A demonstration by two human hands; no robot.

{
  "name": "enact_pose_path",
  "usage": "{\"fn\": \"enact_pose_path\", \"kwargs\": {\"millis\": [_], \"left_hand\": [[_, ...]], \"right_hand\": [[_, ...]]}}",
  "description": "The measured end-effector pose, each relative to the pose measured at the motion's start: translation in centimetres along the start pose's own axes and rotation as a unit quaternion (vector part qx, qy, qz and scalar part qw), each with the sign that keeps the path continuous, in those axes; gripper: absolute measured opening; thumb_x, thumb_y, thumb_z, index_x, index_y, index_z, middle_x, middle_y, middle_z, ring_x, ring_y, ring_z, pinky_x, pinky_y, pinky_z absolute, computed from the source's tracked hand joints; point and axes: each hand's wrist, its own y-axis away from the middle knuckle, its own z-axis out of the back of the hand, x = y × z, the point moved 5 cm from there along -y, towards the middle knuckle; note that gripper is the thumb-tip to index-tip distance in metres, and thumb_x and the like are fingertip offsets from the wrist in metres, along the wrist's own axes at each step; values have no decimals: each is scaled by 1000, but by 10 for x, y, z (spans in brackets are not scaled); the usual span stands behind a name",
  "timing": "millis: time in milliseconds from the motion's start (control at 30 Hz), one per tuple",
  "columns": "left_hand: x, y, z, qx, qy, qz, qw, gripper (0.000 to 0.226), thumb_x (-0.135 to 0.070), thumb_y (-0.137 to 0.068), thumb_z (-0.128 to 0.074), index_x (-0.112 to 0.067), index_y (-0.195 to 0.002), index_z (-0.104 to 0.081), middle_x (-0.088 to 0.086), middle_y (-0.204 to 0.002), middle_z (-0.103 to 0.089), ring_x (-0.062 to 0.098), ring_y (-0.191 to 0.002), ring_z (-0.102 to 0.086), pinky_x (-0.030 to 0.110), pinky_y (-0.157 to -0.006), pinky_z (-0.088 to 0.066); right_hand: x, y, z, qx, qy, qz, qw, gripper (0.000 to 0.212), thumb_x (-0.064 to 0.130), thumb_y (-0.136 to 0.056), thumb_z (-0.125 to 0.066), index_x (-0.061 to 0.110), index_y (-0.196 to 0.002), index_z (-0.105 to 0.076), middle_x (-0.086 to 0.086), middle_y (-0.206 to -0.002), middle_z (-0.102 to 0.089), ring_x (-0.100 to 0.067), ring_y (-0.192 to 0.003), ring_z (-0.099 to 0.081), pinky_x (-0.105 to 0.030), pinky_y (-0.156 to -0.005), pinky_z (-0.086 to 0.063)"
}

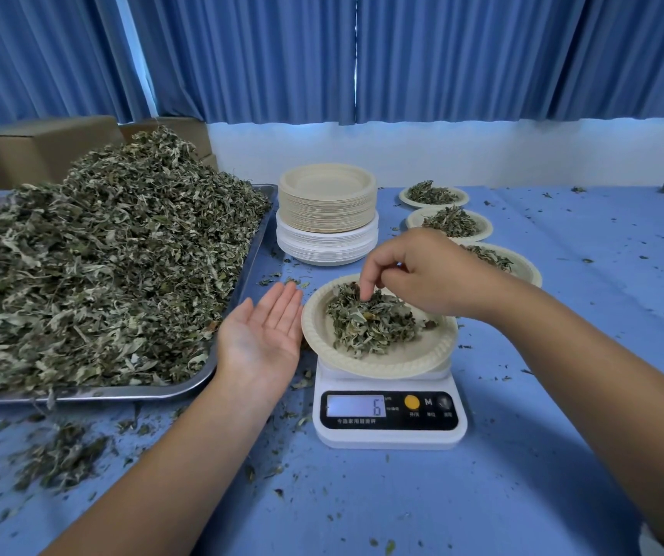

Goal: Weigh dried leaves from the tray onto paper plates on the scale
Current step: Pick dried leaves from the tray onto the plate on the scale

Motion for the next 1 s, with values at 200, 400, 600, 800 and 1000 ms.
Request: {"fn": "enact_pose_path", "kwargs": {"millis": [200, 400, 600, 800, 1000], "left_hand": [[0, 0, 0, -2, -1, 1, 1000, 43, -28, -103, -29, 4, -108, -58, 18, -116, -64, 27, -116, -58, 37, -100, -46], [2, 0, 0, -11, 17, 14, 1000, 44, -27, -104, -28, 6, -111, -57, 20, -123, -60, 29, -120, -55, 38, -104, -42], [3, -2, 1, -28, 37, 20, 999, 45, -28, -104, -27, 5, -117, -54, 20, -127, -57, 30, -122, -53, 39, -103, -42], [0, -2, 1, -39, 60, 11, 997, 42, -26, -103, -33, 6, -125, -51, 20, -127, -57, 30, -121, -54, 35, -92, -47], [-1, 0, -1, -27, 82, 4, 996, 28, -18, -100, -36, -8, -96, -61, 8, -99, -64, 20, -100, -61, 36, -101, -43]], "right_hand": [[0, 3, -5, 39, 5, -8, 999, 40, -2, -86, -43, 23, -77, -73, 21, -43, -53, -4, -37, -37, -11, -39, -30], [13, -5, -1, -29, -16, 16, 999, 34, -2, -86, -46, 19, -78, -72, 22, -40, -50, -2, -34, -40, -9, -38, -29], [62, -53, -34, 45, 40, 91, 994, 24, -1, -83, -56, 14, -89, -74, 8, -83, -72, -1, -75, -63, -8, -65, -45], [98, -107, -97, 176, 154, 130, 963, 32, 15, -83, -71, 15, -115, -67, 1, -106, -69, -13, -97, -65, -29, -88, -50], [117, -128, -149, 227, 203, 159, 939, 66, 33, -77, -79, 19, -135, -51, -1, -124, -60, -17, -105, -58, -23, -82, -44]]}}
